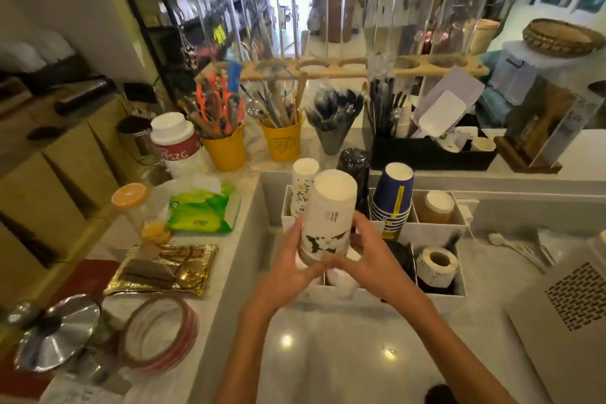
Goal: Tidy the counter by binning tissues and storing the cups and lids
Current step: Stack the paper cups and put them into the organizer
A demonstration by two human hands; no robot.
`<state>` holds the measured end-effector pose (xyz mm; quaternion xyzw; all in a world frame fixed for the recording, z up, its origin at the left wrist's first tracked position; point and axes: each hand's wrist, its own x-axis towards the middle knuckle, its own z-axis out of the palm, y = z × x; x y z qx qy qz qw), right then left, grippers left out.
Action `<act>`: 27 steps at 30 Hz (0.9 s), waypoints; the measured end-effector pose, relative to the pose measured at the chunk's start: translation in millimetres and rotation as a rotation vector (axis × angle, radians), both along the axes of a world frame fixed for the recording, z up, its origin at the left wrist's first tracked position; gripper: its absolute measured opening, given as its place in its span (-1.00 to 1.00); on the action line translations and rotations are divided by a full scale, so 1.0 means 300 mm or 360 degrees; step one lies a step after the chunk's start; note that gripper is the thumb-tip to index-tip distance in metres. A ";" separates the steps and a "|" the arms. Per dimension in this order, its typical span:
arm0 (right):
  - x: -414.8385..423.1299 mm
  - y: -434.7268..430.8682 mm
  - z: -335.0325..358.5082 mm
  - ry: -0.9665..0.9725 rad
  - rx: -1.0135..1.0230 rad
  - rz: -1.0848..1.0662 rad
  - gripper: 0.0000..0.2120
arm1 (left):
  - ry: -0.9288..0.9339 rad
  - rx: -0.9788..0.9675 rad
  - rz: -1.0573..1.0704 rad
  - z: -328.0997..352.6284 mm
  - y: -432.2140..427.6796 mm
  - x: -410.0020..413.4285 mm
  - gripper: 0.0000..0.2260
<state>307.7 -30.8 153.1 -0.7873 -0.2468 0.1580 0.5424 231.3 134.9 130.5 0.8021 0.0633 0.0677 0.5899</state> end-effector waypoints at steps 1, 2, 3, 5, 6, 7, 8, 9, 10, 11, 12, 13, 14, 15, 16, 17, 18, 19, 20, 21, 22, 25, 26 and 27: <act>0.059 0.062 0.072 -0.0074 0.0043 -0.0004 -0.17 | -0.0084 0.0060 0.0025 0.077 0.059 0.065 -0.27; 0.115 0.115 0.130 -0.0139 0.0069 -0.0004 -0.17 | -0.0149 0.0107 0.0040 0.138 0.105 0.132 -0.33; 0.157 0.154 0.164 -0.0192 0.0077 -0.0009 -0.18 | -0.0183 0.0120 0.0044 0.175 0.129 0.184 -0.37; 0.237 0.252 0.249 -0.0269 0.0121 -0.0009 -0.21 | -0.0280 0.0145 0.0054 0.252 0.199 0.283 -0.39; 0.271 0.290 0.274 -0.0258 0.0112 -0.0020 -0.21 | -0.0300 0.0158 0.0073 0.267 0.229 0.327 -0.40; 0.305 0.327 0.297 -0.0261 0.0086 -0.0026 -0.21 | -0.0312 0.0163 0.0089 0.279 0.257 0.371 -0.40; 0.331 0.355 0.305 -0.0284 0.0033 -0.0037 -0.22 | -0.0303 0.0178 0.0090 0.280 0.279 0.403 -0.40; 0.358 0.377 0.307 -0.0308 -0.0027 -0.0061 -0.23 | -0.0290 0.0194 0.0072 0.278 0.296 0.435 -0.39; 0.382 0.390 0.298 -0.0306 -0.0071 -0.0085 -0.23 | -0.0261 0.0211 0.0051 0.269 0.309 0.459 -0.37; 0.395 0.398 0.279 -0.0271 -0.0109 -0.0100 -0.22 | -0.0207 0.0218 0.0040 0.248 0.316 0.474 -0.35; 0.401 0.401 0.259 -0.0222 -0.0156 -0.0111 -0.20 | -0.0159 0.0224 0.0044 0.226 0.322 0.485 -0.34; 0.401 0.402 0.239 -0.0183 -0.0215 -0.0121 -0.18 | -0.0124 0.0230 0.0052 0.197 0.327 0.493 -0.35; 0.401 0.399 0.220 -0.0168 -0.0261 -0.0130 -0.18 | -0.0085 0.0223 0.0064 0.165 0.330 0.496 -0.39; 0.398 0.394 0.212 -0.0199 -0.0271 -0.0142 -0.18 | -0.0036 0.0189 0.0074 0.131 0.328 0.497 -0.42; 0.395 0.388 0.217 -0.0266 -0.0233 -0.0155 -0.16 | 0.0015 0.0132 0.0074 0.099 0.320 0.494 -0.44; 0.395 0.384 0.234 -0.0337 -0.0162 -0.0165 -0.12 | 0.0055 0.0093 0.0075 0.069 0.310 0.492 -0.45; 0.399 0.383 0.261 -0.0383 -0.0089 -0.0159 -0.09 | 0.0090 0.0067 0.0099 0.040 0.297 0.490 -0.46; 0.403 0.387 0.293 -0.0410 -0.0050 -0.0122 -0.08 | 0.0125 0.0056 0.0146 0.013 0.284 0.484 -0.48; 0.407 0.395 0.319 -0.0445 -0.0071 -0.0068 -0.12 | 0.0152 0.0063 0.0201 -0.003 0.269 0.476 -0.49; 0.411 0.407 0.333 -0.0491 -0.0168 -0.0017 -0.18 | 0.0165 0.0075 0.0267 -0.016 0.255 0.468 -0.48; 0.413 0.419 0.334 -0.0533 -0.0316 0.0019 -0.28 | 0.0161 0.0075 0.0340 -0.034 0.242 0.463 -0.48; 0.412 0.437 0.293 -0.0696 -0.0632 0.0067 -0.60 | 0.0129 0.0079 0.0556 -0.068 0.203 0.452 -0.58; 0.414 0.434 0.276 -0.0741 -0.0625 0.0065 -0.63 | 0.0125 0.0045 0.0606 -0.069 0.190 0.452 -0.58; 0.415 0.429 0.265 -0.0775 -0.0600 0.0061 -0.63 | 0.0118 0.0015 0.0639 -0.068 0.181 0.453 -0.56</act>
